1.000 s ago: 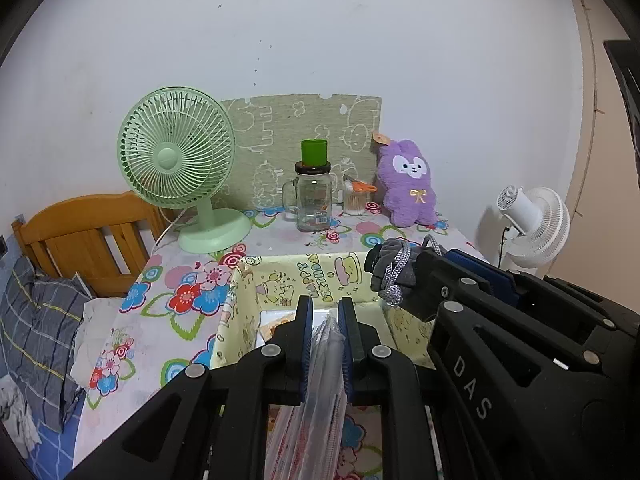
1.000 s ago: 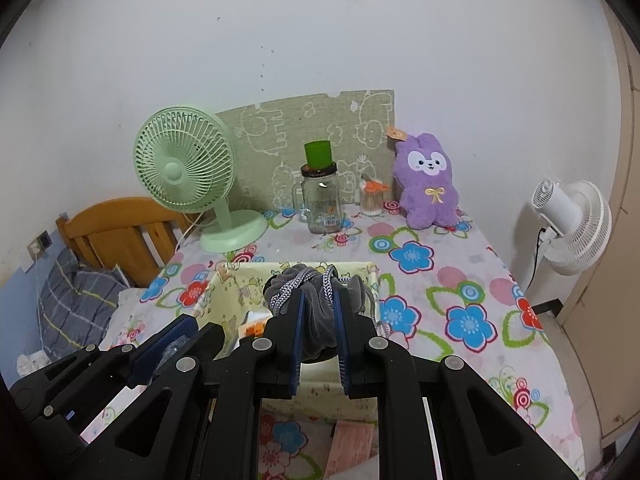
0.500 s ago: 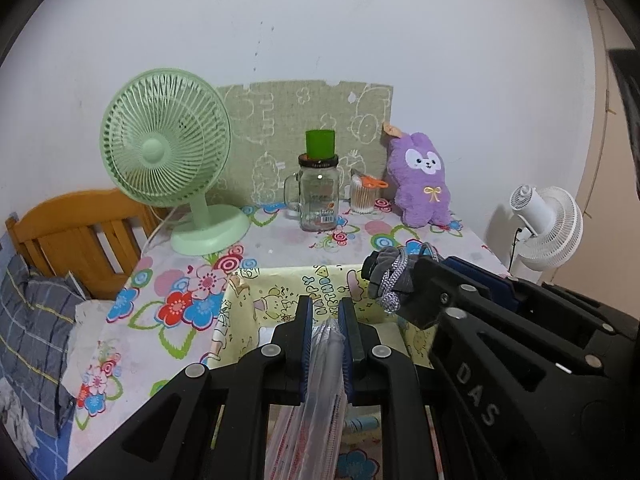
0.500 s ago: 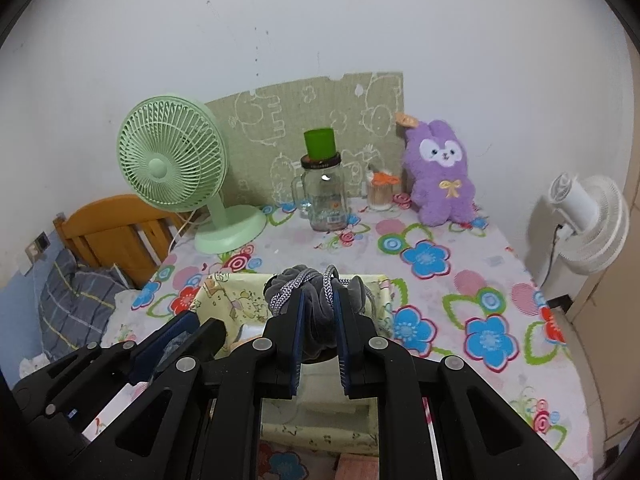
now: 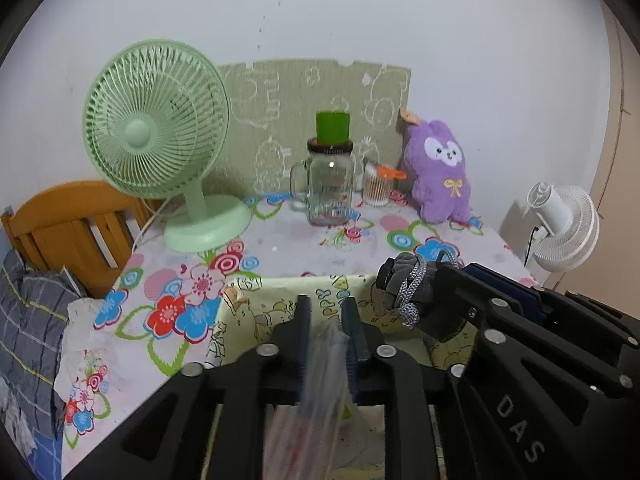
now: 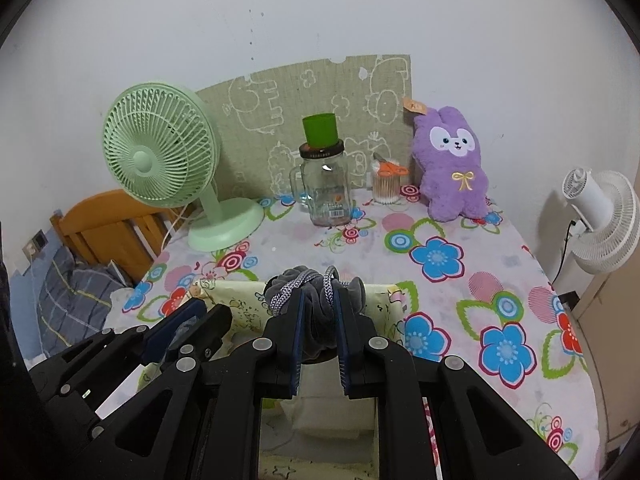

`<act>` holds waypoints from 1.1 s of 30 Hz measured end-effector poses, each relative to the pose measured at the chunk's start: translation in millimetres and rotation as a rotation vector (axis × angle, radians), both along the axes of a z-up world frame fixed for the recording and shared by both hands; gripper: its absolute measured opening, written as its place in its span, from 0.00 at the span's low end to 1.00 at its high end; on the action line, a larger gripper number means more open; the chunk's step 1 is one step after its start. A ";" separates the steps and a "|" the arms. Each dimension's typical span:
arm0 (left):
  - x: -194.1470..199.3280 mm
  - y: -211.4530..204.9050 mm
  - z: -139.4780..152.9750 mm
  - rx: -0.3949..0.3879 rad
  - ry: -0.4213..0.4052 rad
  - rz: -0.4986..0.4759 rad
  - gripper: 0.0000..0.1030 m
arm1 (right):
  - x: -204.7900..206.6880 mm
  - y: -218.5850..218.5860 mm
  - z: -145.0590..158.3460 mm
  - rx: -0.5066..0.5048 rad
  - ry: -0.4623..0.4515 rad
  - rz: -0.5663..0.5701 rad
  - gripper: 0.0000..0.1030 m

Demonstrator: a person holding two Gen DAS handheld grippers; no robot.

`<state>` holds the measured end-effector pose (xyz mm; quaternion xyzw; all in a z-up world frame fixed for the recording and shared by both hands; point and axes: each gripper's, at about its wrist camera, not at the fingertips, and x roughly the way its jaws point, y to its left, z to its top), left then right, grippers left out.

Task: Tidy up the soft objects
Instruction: 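Open the left tool over the box while the right tool releases the grey gloves inside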

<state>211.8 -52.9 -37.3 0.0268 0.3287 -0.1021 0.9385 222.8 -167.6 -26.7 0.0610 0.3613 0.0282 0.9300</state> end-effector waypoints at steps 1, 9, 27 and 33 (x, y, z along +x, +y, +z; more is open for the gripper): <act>1.8 0.4 -2.6 0.003 0.009 -0.002 0.30 | 1.8 0.3 -2.3 0.001 0.007 0.001 0.17; 7.4 3.1 -10.8 0.008 0.040 -0.005 0.43 | 8.3 4.1 -12.6 -0.003 0.030 0.012 0.17; 2.0 9.1 -10.5 0.051 0.060 0.024 0.81 | 13.3 13.4 -17.7 -0.007 0.050 0.063 0.24; -4.6 11.5 -4.7 0.037 0.050 0.019 0.85 | 5.6 14.4 -8.6 -0.016 0.012 0.063 0.64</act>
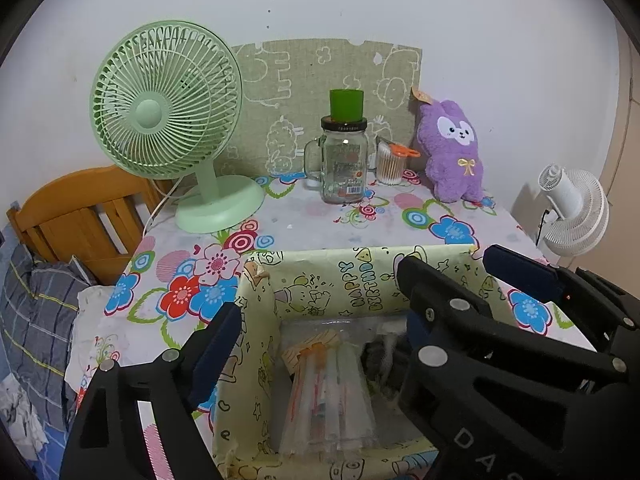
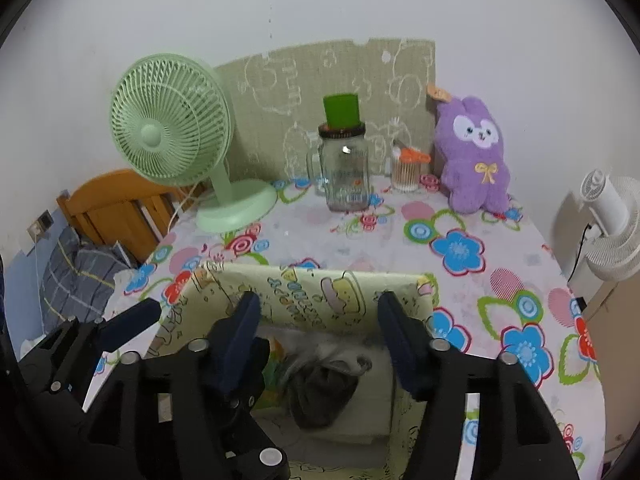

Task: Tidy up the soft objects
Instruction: 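Open the left tool over the box while the right tool releases the grey gloves inside, then withdraw both tools from the box back toward the remaining items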

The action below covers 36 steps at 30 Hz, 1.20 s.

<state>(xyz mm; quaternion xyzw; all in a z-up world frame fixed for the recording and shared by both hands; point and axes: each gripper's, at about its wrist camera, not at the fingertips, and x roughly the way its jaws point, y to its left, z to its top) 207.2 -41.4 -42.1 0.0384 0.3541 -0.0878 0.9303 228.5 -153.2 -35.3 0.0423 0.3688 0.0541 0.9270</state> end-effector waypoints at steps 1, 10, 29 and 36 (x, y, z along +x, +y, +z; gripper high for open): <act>-1.4 0.4 1.1 -0.001 -0.002 0.000 0.85 | -0.6 0.1 1.3 0.000 0.000 0.001 0.65; -20.5 1.1 16.2 -0.015 -0.036 -0.002 0.94 | -18.0 -0.5 19.2 -0.022 -0.037 -0.022 0.83; -78.2 -3.5 51.1 -0.027 -0.128 -0.008 0.97 | -78.7 -3.4 64.3 -0.033 -0.144 -0.055 0.97; -98.8 -3.4 58.9 -0.030 -0.157 0.005 0.99 | -101.8 -3.8 76.1 -0.041 -0.176 -0.059 1.00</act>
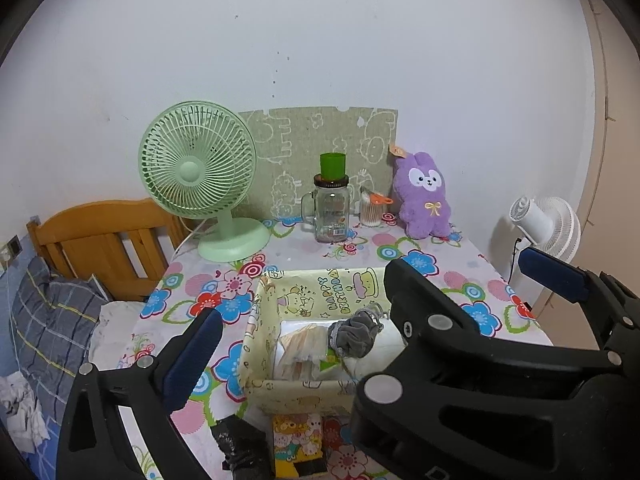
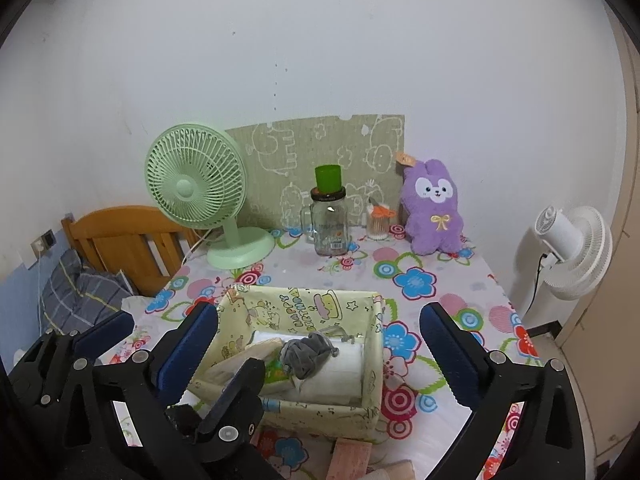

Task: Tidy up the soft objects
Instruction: 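Withdraw both tools from the box back toward the remaining items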

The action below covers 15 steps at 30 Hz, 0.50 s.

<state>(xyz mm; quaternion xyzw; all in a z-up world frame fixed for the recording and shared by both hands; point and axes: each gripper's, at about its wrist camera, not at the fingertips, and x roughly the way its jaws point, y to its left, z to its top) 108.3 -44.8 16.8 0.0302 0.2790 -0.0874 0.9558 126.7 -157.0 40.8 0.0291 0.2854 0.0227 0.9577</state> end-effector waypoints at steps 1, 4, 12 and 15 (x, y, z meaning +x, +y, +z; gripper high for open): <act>-2.0 0.5 0.6 -0.004 0.000 -0.001 0.99 | -2.6 -0.2 1.2 -0.001 -0.002 0.000 1.00; -10.0 1.8 2.3 -0.018 0.000 -0.005 0.99 | -11.1 0.3 5.2 -0.003 -0.013 0.000 1.00; -32.0 2.6 6.0 -0.021 -0.017 -0.004 0.99 | -36.2 0.3 11.4 -0.002 -0.032 0.000 1.00; -40.2 3.5 6.1 -0.022 -0.021 -0.004 0.99 | -43.3 0.1 12.2 0.002 -0.035 -0.001 1.00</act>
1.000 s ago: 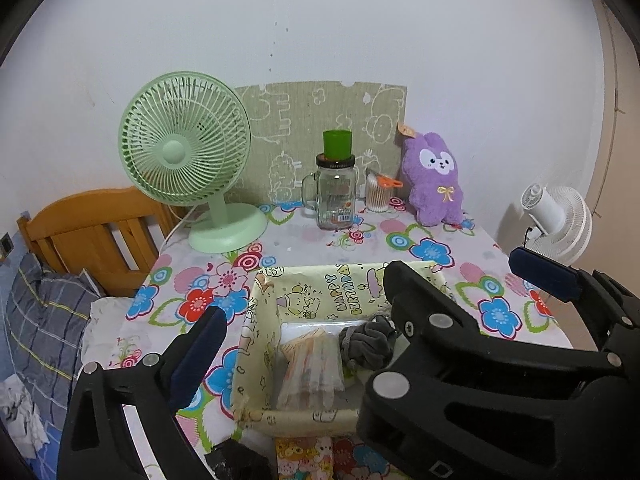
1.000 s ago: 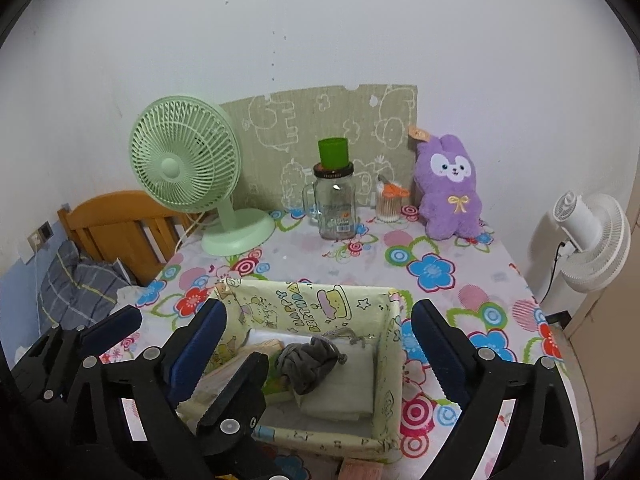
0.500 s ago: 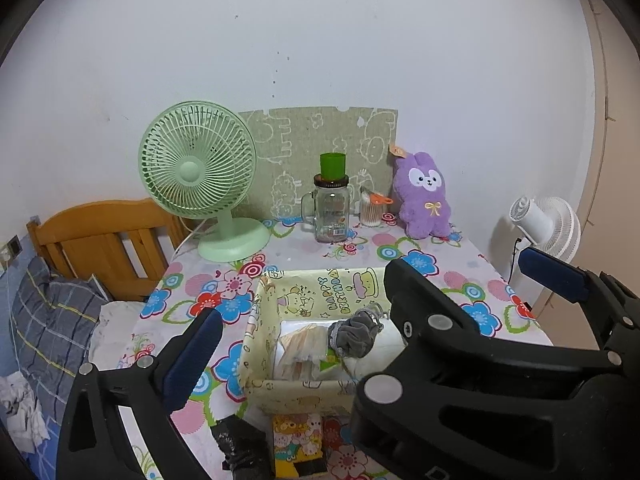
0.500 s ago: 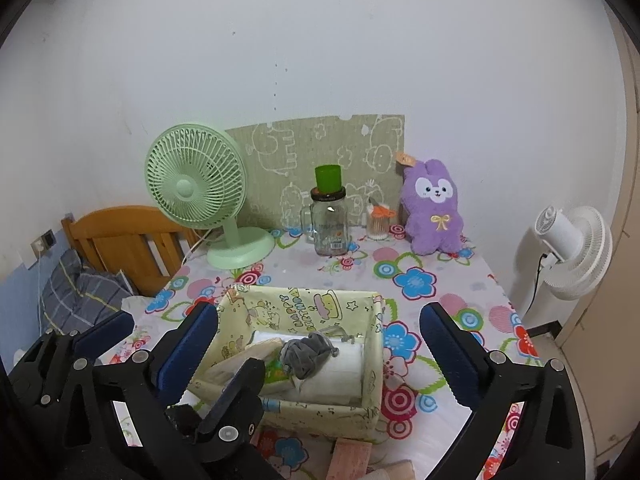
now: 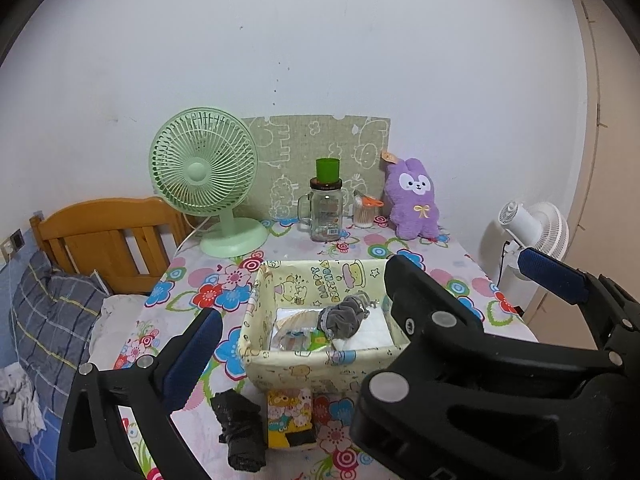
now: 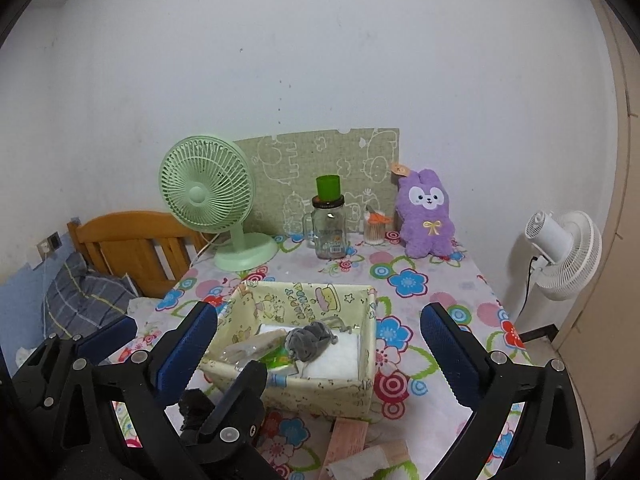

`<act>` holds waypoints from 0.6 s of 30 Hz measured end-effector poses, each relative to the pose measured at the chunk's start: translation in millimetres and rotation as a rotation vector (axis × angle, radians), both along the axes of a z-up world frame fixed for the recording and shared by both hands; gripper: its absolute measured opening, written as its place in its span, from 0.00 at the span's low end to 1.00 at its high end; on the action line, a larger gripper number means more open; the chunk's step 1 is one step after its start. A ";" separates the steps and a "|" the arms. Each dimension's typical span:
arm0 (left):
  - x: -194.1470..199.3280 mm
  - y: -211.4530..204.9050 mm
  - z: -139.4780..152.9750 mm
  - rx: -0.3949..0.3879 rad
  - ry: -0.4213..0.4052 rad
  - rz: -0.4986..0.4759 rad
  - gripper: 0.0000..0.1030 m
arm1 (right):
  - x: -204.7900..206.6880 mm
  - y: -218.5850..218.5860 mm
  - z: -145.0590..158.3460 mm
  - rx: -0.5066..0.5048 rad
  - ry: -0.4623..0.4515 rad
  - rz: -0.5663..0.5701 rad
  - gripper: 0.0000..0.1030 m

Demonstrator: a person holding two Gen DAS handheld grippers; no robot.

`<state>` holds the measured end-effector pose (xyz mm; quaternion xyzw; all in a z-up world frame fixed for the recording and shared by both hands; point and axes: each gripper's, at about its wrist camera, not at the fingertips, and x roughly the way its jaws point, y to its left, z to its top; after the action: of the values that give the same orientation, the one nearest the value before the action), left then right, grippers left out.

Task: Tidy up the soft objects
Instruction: 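Withdraw both tools from the box back toward the remaining items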

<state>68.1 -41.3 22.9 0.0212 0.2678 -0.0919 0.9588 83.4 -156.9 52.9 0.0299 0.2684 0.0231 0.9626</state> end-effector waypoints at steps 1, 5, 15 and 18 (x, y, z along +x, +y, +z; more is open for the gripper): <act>-2.5 -0.1 -0.3 -0.001 0.000 0.000 0.99 | -2.8 0.1 0.2 -0.001 -0.001 -0.001 1.00; -11.0 0.3 -1.6 -0.008 0.001 0.000 0.99 | -12.4 -0.3 0.1 -0.004 -0.002 -0.005 1.00; -29.5 2.6 -9.5 -0.017 -0.004 0.002 0.99 | -30.7 0.5 -5.1 -0.017 -0.007 -0.016 1.00; -31.7 3.2 -13.8 -0.022 0.003 0.002 0.99 | -34.4 1.4 -9.5 -0.020 -0.003 -0.018 1.00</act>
<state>36.4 -38.0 9.1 0.0101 0.2683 -0.0942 0.9587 49.0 -155.5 43.5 0.0227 0.2670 0.0116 0.9634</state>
